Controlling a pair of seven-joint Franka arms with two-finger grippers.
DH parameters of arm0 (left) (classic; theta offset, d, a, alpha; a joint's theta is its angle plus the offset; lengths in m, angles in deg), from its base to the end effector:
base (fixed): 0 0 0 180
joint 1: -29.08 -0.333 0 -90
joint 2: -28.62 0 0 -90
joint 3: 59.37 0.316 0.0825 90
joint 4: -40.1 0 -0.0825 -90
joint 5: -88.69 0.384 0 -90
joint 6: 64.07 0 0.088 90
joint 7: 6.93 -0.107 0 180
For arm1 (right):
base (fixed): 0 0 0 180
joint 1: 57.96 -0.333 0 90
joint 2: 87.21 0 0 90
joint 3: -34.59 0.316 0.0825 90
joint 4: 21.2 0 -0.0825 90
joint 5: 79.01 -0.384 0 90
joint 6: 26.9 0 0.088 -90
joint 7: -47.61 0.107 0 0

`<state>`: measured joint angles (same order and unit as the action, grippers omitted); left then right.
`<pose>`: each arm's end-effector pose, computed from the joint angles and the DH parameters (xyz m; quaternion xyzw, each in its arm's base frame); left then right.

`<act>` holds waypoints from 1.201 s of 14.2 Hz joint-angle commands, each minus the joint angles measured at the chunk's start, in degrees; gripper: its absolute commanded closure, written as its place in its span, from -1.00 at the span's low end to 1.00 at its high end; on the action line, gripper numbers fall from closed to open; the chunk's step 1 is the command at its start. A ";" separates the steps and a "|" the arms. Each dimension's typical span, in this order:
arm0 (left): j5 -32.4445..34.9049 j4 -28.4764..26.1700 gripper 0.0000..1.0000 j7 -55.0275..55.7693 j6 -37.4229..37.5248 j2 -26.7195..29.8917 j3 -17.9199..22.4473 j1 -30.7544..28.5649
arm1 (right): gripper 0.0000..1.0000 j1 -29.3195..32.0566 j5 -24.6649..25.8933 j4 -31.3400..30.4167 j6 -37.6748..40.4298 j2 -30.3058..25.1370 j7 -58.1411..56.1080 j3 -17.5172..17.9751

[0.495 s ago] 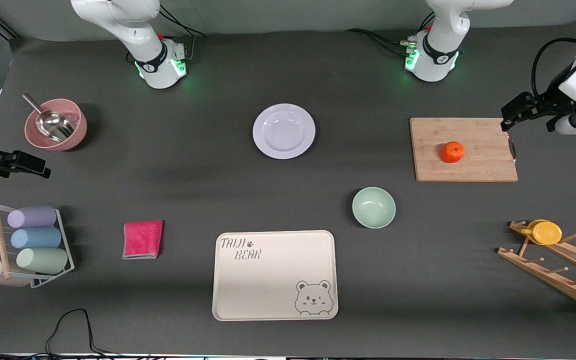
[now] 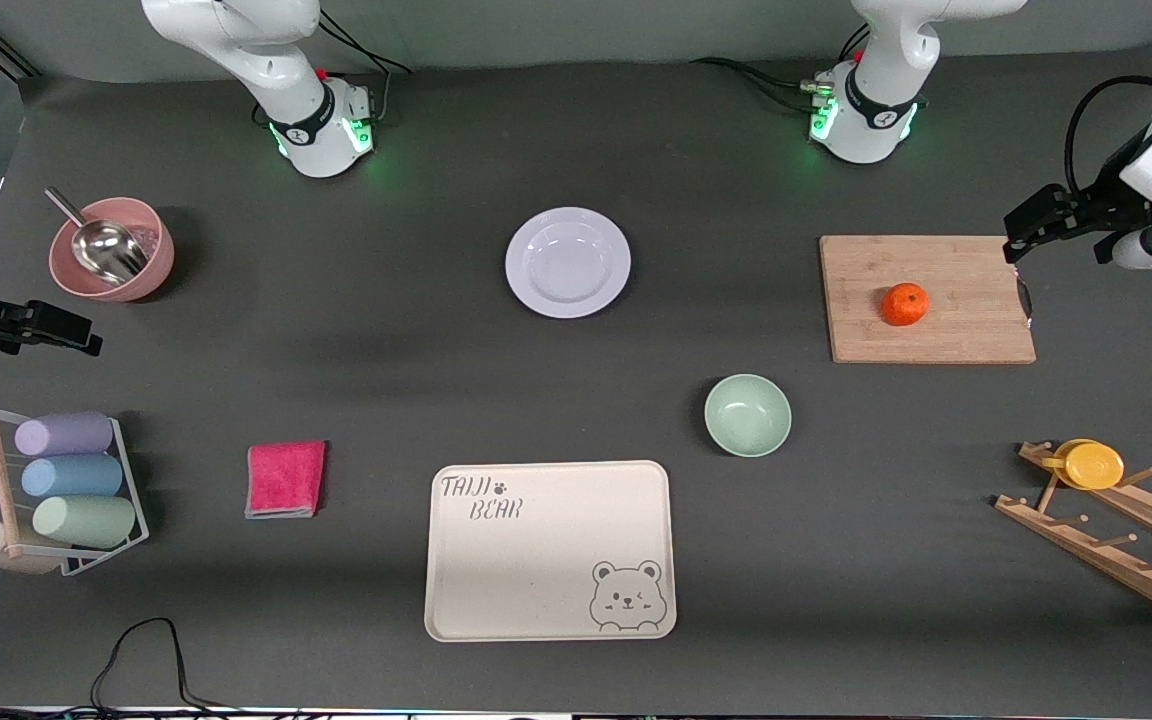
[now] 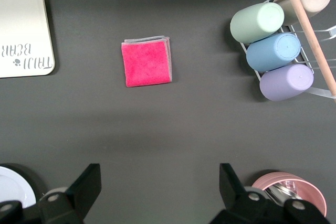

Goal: Place orange and plate with both arms
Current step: 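Reach the left gripper toward the orange on the cutting board, then lower the left gripper and close it around the orange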

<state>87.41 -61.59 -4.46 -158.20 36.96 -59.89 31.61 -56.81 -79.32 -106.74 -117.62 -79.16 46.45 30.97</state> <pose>0.5125 -0.0299 0.6118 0.9999 -0.0043 0.0063 0.0108 0.5950 -0.0465 0.5815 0.9992 -0.0314 -0.0250 0.0004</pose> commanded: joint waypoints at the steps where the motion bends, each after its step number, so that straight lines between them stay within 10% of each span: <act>1: 0.22 -1.30 -1.00 -0.44 0.18 -1.58 0.43 0.01 | -1.00 0.17 1.37 0.64 2.13 -0.14 0.20 0.37; 17: 0.39 -48.58 -1.00 -2.56 -45.07 1.06 0.26 -3.68 | -1.00 0.17 1.37 0.64 2.13 0.04 0.20 0.37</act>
<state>87.64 -104.89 -7.32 -199.71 35.19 -59.35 27.62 -56.81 -79.32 -106.76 -117.24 -79.16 46.45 30.98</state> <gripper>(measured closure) 0.000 0.000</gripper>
